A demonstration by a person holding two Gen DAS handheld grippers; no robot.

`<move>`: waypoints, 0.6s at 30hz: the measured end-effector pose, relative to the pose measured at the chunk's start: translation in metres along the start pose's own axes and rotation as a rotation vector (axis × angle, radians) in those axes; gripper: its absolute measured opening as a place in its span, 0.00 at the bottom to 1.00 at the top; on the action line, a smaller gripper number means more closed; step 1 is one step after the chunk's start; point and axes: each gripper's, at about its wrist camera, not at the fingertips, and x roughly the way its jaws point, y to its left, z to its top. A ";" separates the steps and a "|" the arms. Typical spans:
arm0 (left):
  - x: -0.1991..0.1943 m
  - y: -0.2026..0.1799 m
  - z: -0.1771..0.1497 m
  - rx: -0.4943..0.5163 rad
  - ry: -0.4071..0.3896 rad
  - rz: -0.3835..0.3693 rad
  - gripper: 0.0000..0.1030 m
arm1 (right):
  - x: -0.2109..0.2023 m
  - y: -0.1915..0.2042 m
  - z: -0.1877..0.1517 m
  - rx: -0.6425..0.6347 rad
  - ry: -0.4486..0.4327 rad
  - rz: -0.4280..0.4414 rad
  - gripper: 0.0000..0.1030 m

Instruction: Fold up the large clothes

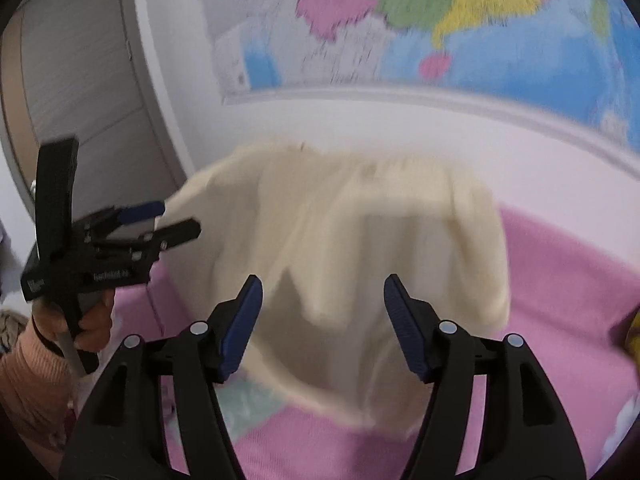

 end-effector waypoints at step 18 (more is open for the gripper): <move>0.029 0.024 0.002 -0.078 0.060 0.006 0.86 | 0.029 -0.009 0.013 0.023 0.012 -0.012 0.61</move>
